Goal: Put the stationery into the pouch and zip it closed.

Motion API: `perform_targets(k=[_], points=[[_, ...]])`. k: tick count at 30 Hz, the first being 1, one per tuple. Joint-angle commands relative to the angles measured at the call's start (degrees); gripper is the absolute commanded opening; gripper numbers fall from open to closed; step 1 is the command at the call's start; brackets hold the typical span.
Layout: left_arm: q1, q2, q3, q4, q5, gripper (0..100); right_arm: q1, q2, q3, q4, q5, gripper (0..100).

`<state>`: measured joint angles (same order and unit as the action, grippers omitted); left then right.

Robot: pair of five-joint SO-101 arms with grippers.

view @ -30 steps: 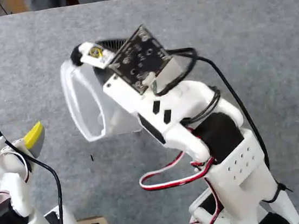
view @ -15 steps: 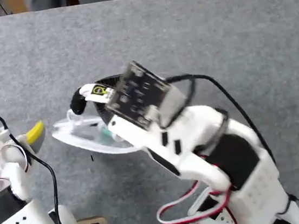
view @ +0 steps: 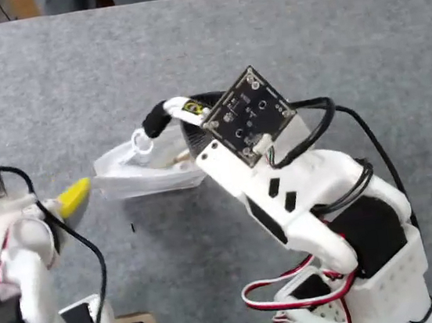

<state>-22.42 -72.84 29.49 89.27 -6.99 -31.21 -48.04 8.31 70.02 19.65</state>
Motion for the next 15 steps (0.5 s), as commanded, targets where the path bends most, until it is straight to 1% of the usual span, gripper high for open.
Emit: perform_targets(k=[1,2,4,6,8,10,13,15], points=[[5.3,0.3,-7.7,4.5,1.0,40,1.2,-1.2,-2.5,2.4,0.0,1.2],[6.1,0.2,-8.9,5.5,0.4,40,1.2,-1.3,-2.5,3.0,0.0,1.2],[7.1,0.2,-10.9,6.8,-3.3,40,1.2,-1.3,-2.6,3.3,0.0,1.2],[7.1,-0.1,-12.4,6.9,-6.5,40,1.2,-1.3,-3.6,3.9,0.0,1.2],[7.0,-0.2,-13.3,6.9,-8.2,41,1.1,-1.3,-4.6,4.0,0.0,1.2],[7.1,-0.2,-13.5,6.9,-7.6,41,1.1,-1.3,-5.1,4.0,0.0,1.2],[7.1,-0.3,-13.5,7.0,-2.1,41,1.2,-1.3,-4.7,4.0,-0.1,1.2],[7.9,-0.3,-13.5,9.1,-1.1,41,1.2,-1.3,-4.6,4.0,-0.1,1.2]])
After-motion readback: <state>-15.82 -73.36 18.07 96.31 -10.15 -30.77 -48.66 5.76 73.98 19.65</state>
